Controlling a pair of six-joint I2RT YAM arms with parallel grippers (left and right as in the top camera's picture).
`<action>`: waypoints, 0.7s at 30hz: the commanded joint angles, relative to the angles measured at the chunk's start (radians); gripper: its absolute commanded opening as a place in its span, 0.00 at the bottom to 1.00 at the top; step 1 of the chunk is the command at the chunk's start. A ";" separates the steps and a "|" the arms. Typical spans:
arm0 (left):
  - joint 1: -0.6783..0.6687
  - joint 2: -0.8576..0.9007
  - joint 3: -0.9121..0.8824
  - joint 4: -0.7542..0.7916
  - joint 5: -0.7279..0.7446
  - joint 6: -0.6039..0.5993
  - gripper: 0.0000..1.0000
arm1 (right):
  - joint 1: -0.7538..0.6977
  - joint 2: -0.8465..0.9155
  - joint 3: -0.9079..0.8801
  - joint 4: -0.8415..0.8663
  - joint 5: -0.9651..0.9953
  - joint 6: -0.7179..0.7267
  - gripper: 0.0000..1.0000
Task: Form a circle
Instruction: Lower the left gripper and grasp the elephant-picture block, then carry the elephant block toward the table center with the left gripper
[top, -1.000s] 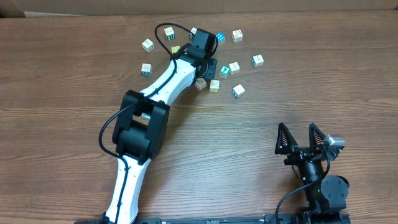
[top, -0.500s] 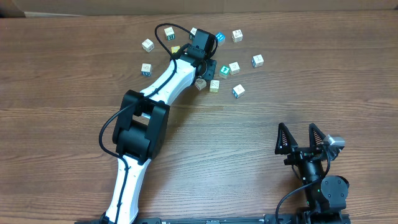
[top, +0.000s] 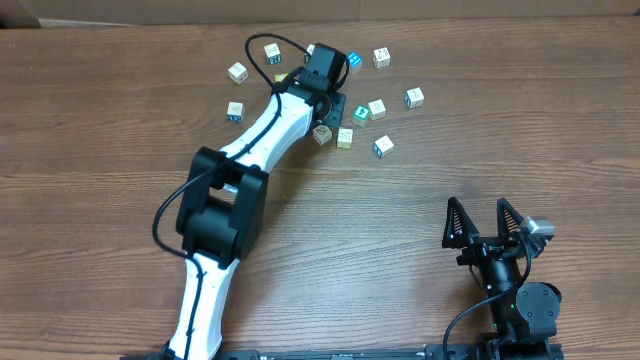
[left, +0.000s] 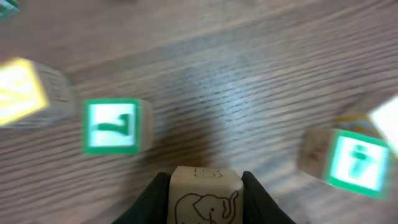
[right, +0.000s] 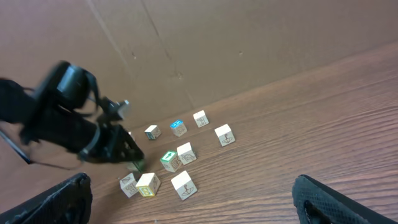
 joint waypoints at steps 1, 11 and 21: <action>0.003 -0.163 0.028 -0.051 -0.020 -0.003 0.26 | -0.008 -0.008 -0.010 0.003 -0.006 -0.011 1.00; 0.003 -0.330 0.028 -0.526 -0.004 -0.148 0.29 | -0.008 -0.008 -0.010 0.003 -0.006 -0.011 1.00; -0.024 -0.308 -0.148 -0.653 0.005 -0.327 0.26 | -0.008 -0.008 -0.010 0.003 -0.006 -0.011 1.00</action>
